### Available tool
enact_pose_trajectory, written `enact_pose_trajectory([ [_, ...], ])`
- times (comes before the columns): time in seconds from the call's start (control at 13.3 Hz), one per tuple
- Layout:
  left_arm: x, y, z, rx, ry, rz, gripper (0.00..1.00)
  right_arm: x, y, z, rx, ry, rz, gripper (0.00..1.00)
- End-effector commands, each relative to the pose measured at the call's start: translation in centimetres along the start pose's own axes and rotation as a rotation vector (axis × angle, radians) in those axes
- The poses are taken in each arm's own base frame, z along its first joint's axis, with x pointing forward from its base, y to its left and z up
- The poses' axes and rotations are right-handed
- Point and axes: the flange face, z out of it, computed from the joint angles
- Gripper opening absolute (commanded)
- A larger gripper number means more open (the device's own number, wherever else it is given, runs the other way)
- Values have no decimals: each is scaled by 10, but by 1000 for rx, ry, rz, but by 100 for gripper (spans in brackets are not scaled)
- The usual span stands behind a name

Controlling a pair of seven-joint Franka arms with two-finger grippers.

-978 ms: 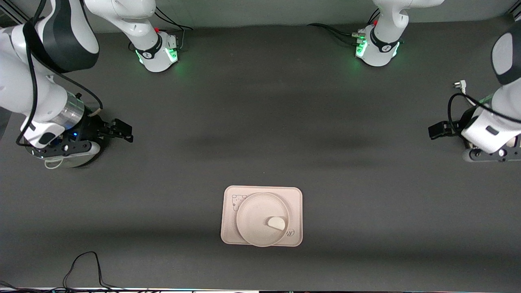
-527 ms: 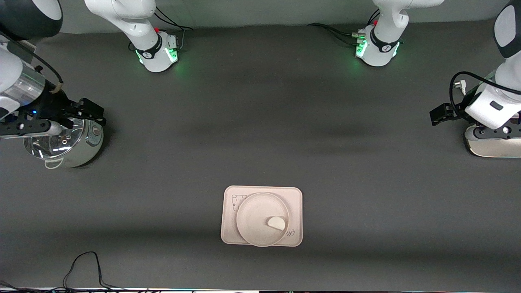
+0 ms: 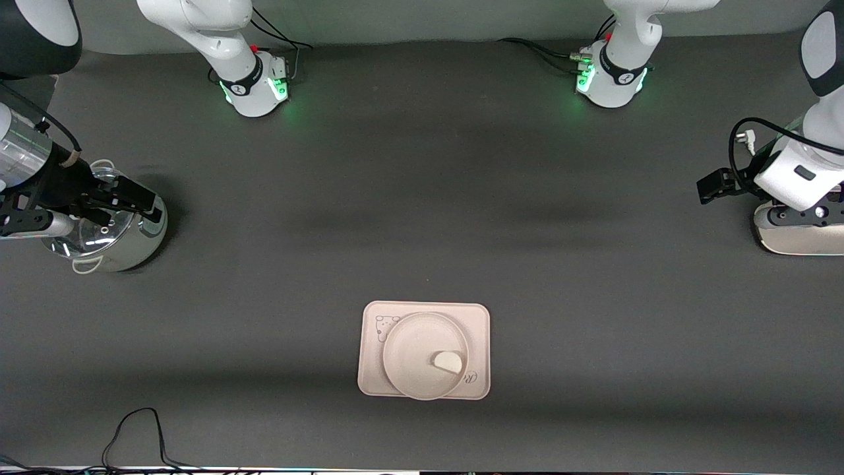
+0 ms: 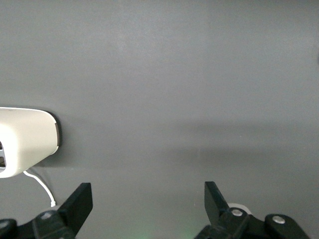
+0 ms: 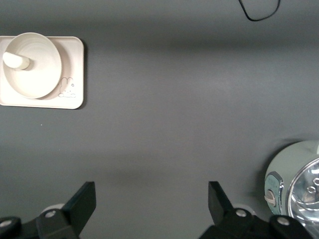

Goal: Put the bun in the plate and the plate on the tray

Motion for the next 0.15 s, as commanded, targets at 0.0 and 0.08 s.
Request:
enact_pose_trajectory([
  [0.0,-3,-3,-6,-14,14,11,100,2,-6,-6,15,11,-18,100],
  [0.08,-2,-2,-9,-13,18,13,100,3,-5,-6,14,11,-20,100],
])
